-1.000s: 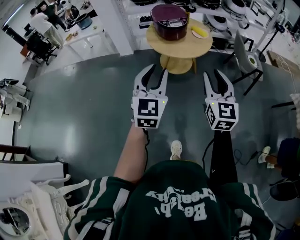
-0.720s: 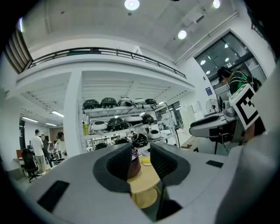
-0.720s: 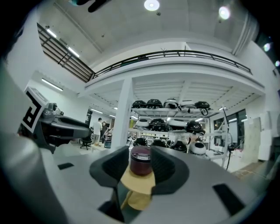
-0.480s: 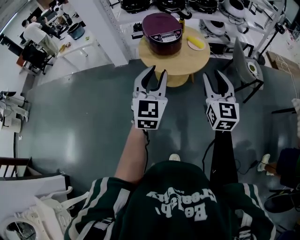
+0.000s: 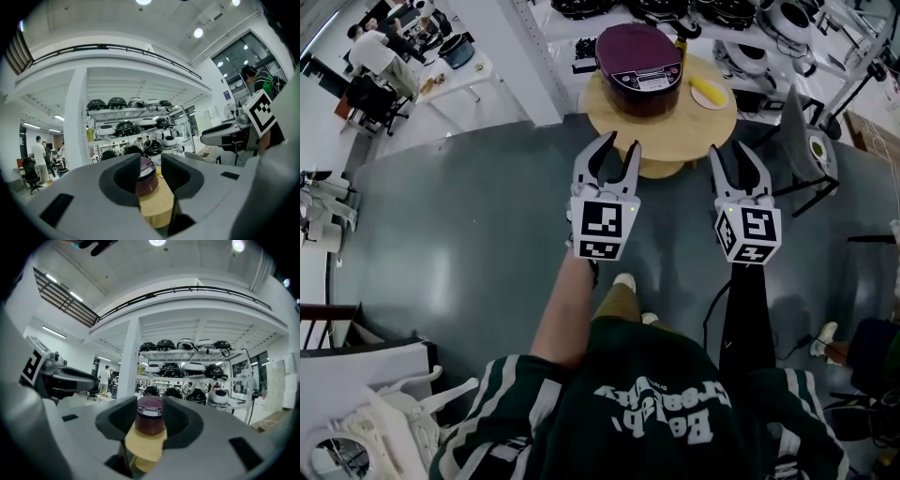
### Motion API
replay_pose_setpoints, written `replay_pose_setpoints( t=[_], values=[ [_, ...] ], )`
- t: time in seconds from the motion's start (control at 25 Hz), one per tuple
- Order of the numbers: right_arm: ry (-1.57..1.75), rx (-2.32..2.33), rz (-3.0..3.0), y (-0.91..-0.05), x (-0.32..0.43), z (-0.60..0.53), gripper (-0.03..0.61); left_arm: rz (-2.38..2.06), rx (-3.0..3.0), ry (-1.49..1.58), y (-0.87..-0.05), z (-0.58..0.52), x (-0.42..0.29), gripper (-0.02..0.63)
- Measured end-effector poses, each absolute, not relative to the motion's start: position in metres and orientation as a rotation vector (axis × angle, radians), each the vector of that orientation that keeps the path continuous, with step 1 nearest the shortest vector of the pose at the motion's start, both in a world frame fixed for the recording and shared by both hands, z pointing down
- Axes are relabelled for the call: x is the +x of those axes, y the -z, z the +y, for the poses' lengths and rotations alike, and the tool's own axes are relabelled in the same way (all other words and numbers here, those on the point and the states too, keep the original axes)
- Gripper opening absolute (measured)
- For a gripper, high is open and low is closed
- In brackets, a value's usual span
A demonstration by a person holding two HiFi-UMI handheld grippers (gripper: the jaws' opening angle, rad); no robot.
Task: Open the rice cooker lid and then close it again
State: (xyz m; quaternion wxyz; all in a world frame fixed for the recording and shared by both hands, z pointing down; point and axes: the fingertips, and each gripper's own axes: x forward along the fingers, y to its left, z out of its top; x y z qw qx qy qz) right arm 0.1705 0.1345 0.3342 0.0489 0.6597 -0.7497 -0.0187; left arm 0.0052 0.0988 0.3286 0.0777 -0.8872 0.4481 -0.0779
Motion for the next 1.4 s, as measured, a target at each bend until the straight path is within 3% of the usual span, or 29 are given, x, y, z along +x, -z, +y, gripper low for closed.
replay_pose_setpoints(
  t=[1.0, 1.4],
  values=[
    [0.143, 2.104, -2.212, -0.313, 0.168, -0.161, 0.179, 1.177, -2.682, 0.224, -0.321, -0.201, 0.012, 0.14],
    [0.137, 2.147, -2.179, -0.32, 0.17, -0.217, 0.185, 1.15, -2.733, 0.173, -0.335, -0.267, 0.018, 0.143]
  ],
)
